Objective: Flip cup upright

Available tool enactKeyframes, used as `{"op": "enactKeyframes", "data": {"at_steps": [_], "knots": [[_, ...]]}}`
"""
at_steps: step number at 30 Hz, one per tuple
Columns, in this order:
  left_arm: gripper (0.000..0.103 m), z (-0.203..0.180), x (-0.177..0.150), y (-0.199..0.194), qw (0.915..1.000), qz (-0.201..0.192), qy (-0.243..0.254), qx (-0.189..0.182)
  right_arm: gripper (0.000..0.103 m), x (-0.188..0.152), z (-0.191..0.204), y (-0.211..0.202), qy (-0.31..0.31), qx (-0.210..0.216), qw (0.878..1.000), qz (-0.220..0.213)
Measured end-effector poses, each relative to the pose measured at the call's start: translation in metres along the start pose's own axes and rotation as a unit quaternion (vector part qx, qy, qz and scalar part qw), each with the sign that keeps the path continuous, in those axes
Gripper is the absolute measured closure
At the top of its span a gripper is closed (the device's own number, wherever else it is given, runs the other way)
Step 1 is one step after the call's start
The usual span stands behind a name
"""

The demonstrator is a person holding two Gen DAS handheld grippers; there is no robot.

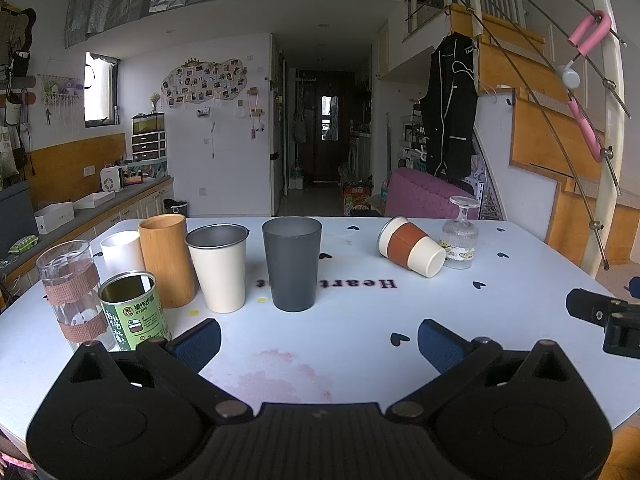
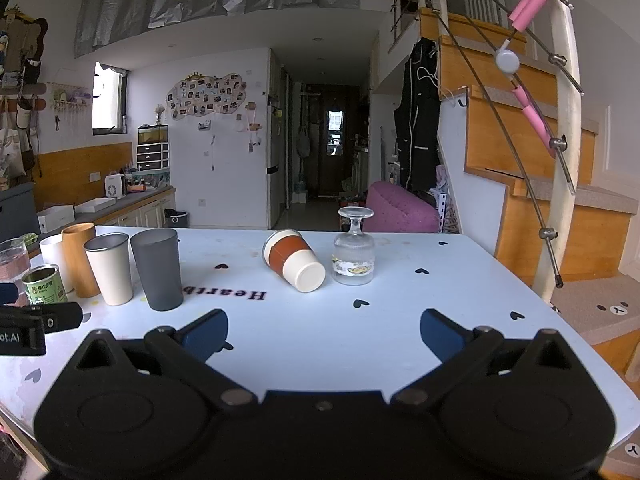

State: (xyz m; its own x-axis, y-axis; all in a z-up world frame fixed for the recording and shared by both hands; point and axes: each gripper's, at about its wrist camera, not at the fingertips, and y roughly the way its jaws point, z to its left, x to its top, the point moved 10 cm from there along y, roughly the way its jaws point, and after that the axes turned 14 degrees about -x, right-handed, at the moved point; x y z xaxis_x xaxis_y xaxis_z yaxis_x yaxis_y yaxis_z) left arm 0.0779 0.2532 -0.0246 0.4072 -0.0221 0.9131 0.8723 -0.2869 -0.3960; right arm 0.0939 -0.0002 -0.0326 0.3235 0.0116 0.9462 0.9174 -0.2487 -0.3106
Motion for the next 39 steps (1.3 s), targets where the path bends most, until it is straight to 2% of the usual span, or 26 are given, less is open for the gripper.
{"op": "enactKeyframes", "data": {"at_steps": [39], "knots": [[0.0, 0.0004, 0.0001, -0.0001, 1.0, 0.0, 0.0, -0.001, 0.0, 0.0052, 0.0068, -0.0008, 0.0, 0.008, 1.0, -0.008]]}}
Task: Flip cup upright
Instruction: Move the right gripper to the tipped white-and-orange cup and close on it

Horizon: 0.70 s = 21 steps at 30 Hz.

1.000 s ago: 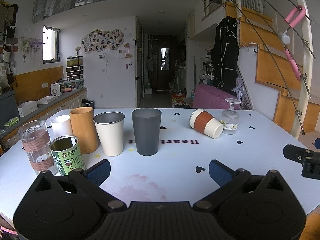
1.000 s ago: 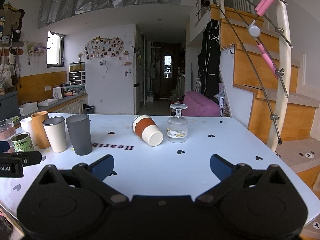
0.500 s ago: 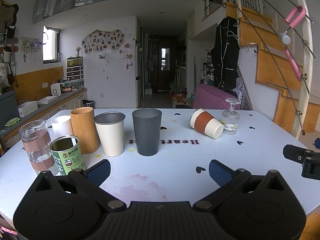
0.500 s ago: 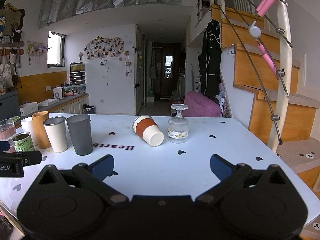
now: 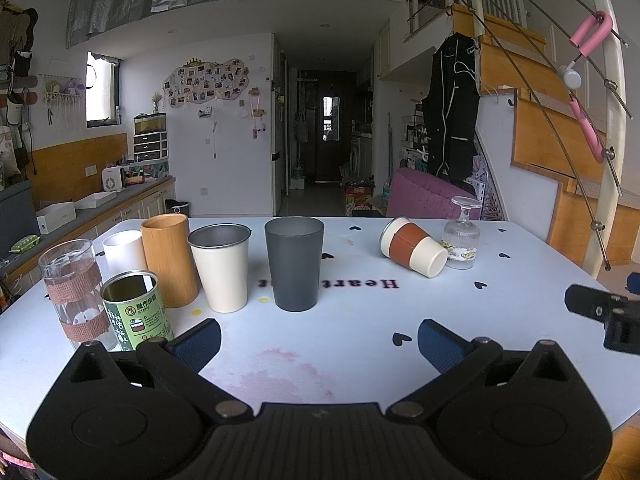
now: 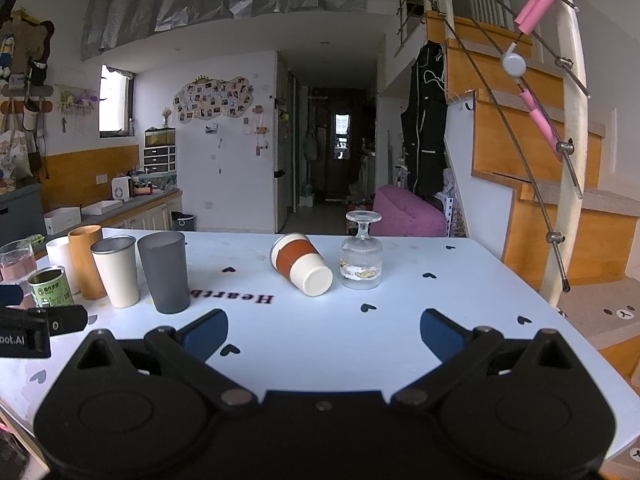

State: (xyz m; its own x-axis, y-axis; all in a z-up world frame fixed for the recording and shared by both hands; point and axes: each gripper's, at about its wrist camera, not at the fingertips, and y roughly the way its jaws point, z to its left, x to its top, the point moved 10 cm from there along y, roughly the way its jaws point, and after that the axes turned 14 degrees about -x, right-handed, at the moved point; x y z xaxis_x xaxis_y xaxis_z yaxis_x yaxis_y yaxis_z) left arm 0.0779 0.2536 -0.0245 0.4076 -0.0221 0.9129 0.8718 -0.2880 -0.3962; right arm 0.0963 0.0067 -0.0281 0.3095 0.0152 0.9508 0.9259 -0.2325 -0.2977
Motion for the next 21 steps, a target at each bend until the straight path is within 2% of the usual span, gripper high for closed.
{"op": "enactKeyframes", "data": {"at_steps": [8, 15, 18, 21], "knots": [[0.0, 0.007, -0.007, -0.002, 1.0, 0.0, -0.002, -0.002, 0.0, 0.02, 0.01, 0.021, -0.008, 0.047, 0.998, -0.036], [0.0, 0.016, -0.013, -0.003, 1.0, 0.001, -0.006, 0.0, 0.0, 0.033, 0.028, 0.084, -0.05, 0.063, 0.996, -0.03], [0.0, 0.02, -0.016, -0.001, 1.0, 0.004, -0.009, 0.0, 0.0, 0.038, 0.04, 0.113, -0.08, 0.085, 0.993, -0.036], [0.0, 0.023, -0.019, 0.001, 0.9999, 0.007, -0.011, 0.003, 0.0, 0.041, 0.048, 0.144, -0.098, 0.09, 0.991, -0.024]]}}
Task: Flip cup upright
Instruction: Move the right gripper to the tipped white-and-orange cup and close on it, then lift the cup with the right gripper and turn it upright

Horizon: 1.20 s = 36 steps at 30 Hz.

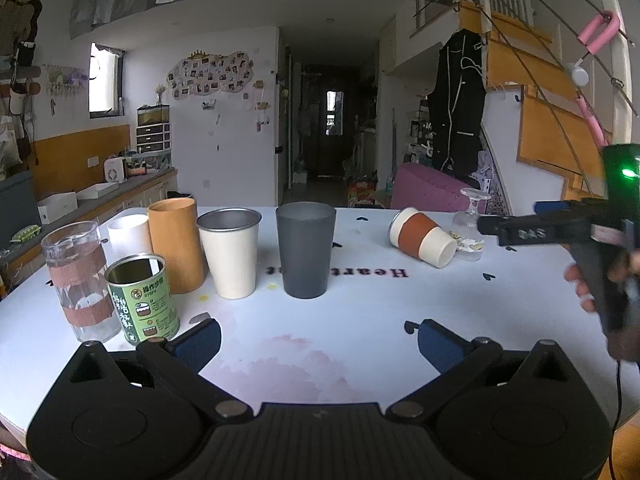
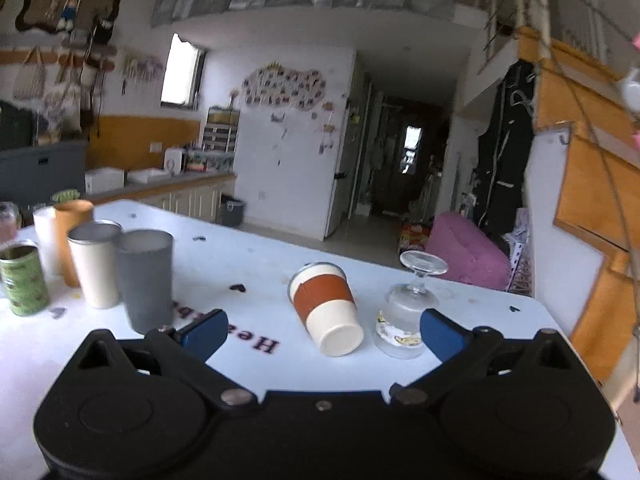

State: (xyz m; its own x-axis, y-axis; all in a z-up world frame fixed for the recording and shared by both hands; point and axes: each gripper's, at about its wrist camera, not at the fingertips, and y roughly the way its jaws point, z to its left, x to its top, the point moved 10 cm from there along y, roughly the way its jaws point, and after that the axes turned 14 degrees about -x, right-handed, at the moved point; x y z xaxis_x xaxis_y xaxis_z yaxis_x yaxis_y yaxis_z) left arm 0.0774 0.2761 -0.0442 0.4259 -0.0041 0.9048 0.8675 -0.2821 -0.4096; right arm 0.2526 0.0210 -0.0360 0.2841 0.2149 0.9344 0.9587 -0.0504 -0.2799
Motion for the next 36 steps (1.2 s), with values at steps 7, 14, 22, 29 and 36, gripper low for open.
{"op": "enactKeyframes", "data": {"at_steps": [7, 14, 22, 29, 36], "knots": [[0.0, 0.002, -0.005, 0.001, 1.0, 0.0, 0.006, -0.004, 0.013, -0.012, 0.011, 0.07, -0.041, 0.007, 0.998, 0.041], [0.0, 0.012, -0.009, -0.002, 0.9999, -0.008, 0.008, -0.01, 0.014, -0.027, 0.017, 0.129, -0.04, 0.001, 0.996, 0.075], [0.0, 0.025, -0.011, -0.008, 1.0, -0.009, 0.001, -0.003, 0.027, -0.046, 0.032, 0.165, -0.045, 0.006, 0.993, 0.105], [0.0, 0.029, -0.014, -0.006, 0.9999, -0.003, -0.012, -0.006, 0.042, -0.049, 0.03, 0.155, -0.026, -0.023, 0.992, 0.122], [0.0, 0.027, -0.016, -0.002, 0.9998, 0.002, -0.019, -0.011, 0.044, -0.058, 0.028, 0.099, 0.049, -0.035, 0.985, 0.161]]}}
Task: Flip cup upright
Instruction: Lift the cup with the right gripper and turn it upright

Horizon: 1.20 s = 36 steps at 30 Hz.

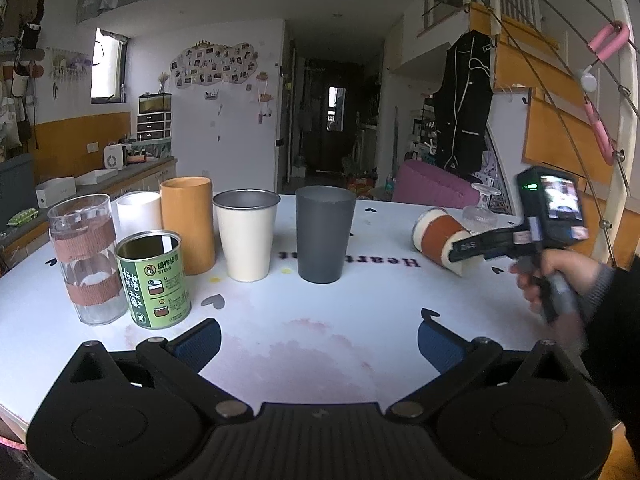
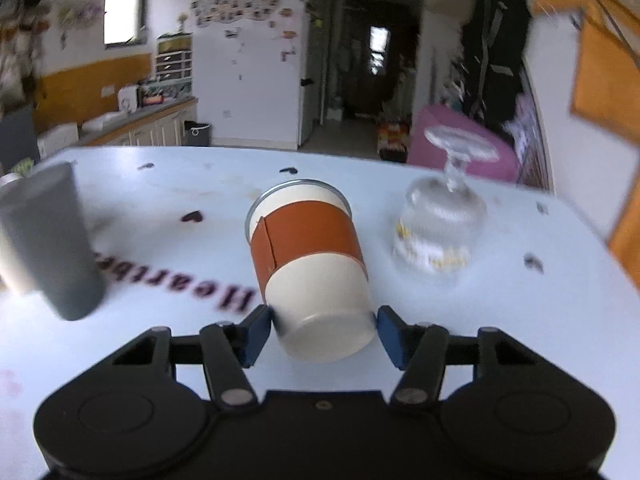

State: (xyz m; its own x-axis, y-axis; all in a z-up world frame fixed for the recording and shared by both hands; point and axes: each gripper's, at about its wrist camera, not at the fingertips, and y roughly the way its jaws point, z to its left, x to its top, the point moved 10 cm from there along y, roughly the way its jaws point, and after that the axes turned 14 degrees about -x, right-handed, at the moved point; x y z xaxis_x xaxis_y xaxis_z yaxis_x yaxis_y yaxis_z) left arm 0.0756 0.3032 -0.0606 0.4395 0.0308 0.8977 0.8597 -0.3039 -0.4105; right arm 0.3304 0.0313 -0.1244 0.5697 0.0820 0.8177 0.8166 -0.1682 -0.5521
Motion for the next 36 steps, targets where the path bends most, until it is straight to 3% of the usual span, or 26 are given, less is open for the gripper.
{"op": "enactKeyframes", "data": {"at_steps": [11, 20, 29, 36], "knots": [[0.0, -0.003, -0.005, 0.008, 0.9996, 0.012, -0.021, -0.011, 0.046, -0.073, 0.001, -0.113, 0.1, 0.074, 0.99, 0.061], [0.0, -0.006, -0.005, 0.009, 0.9991, 0.013, -0.032, -0.025, 0.047, -0.106, 0.011, -0.163, 0.146, 0.121, 0.978, 0.09], [0.0, -0.017, -0.007, 0.019, 0.9937, 0.025, -0.065, -0.088, 0.049, -0.116, 0.027, -0.174, 0.126, 0.138, 0.979, 0.077], [0.003, -0.04, -0.001, 0.06, 0.9704, 0.078, -0.132, -0.187, 0.049, -0.12, 0.023, -0.173, 0.131, 0.15, 0.977, 0.072]]}}
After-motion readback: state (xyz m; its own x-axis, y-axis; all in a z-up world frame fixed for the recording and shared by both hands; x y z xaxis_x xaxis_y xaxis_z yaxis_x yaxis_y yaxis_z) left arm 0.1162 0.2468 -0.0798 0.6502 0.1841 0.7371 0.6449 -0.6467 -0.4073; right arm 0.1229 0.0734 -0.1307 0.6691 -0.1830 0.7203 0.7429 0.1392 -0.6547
